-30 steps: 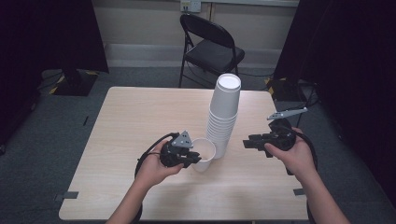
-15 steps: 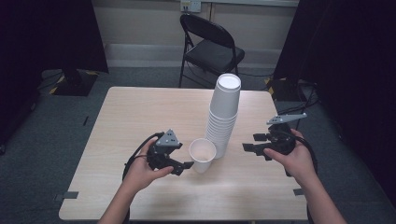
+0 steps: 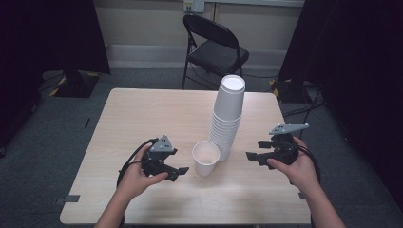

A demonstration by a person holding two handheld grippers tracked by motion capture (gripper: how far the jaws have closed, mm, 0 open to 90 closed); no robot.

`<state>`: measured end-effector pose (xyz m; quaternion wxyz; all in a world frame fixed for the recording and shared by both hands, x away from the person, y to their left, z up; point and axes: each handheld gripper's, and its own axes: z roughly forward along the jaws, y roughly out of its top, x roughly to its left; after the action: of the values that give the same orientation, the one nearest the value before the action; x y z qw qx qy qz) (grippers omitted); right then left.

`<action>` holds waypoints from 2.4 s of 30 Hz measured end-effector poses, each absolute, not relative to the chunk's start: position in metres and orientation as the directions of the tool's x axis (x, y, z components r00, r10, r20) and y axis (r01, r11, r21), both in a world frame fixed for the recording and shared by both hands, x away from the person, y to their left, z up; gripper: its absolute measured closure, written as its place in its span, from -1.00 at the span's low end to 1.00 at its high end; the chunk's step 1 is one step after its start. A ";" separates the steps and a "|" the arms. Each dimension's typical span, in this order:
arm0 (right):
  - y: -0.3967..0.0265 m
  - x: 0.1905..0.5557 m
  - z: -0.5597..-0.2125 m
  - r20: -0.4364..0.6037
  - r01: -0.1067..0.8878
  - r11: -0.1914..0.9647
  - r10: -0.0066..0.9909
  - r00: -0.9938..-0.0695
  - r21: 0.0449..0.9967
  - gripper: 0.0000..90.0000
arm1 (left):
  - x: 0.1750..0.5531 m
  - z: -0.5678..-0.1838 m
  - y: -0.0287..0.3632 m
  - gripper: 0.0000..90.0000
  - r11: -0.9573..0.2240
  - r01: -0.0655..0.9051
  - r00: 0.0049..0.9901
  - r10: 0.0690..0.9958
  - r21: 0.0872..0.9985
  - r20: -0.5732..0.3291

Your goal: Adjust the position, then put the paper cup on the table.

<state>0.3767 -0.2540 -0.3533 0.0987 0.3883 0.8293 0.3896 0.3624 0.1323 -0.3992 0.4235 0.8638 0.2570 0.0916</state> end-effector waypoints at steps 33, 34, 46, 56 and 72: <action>-0.277 0.366 -0.407 0.166 0.596 0.366 0.740 -0.652 0.715 -0.41 | 0.354 -0.436 0.181 -0.58 -0.466 0.439 0.794 0.602 0.768 -0.088; -0.278 0.364 -0.412 0.165 0.595 0.364 0.740 -0.652 0.716 -0.41 | 0.354 -0.439 0.184 -0.59 -0.467 0.443 0.789 0.608 0.765 -0.086; -0.288 0.355 -0.446 0.174 0.619 0.356 0.756 -0.631 0.700 -0.44 | 0.351 -0.463 0.198 -0.60 -0.472 0.489 0.759 0.645 0.734 -0.090; -0.301 0.353 -0.457 0.171 0.631 0.333 0.780 -0.602 0.701 -0.45 | 0.347 -0.470 0.212 -0.60 -0.463 0.502 0.733 0.676 0.730 -0.075; -0.311 0.343 -0.472 0.095 0.621 0.362 0.810 -0.579 0.695 -0.45 | 0.341 -0.477 0.235 -0.60 -0.440 0.517 0.698 0.713 0.734 -0.064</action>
<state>0.3428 -0.3109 -0.4720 0.1329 0.4391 0.8145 0.3550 0.3413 0.2346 -0.4769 0.3813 0.8389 0.3666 0.1286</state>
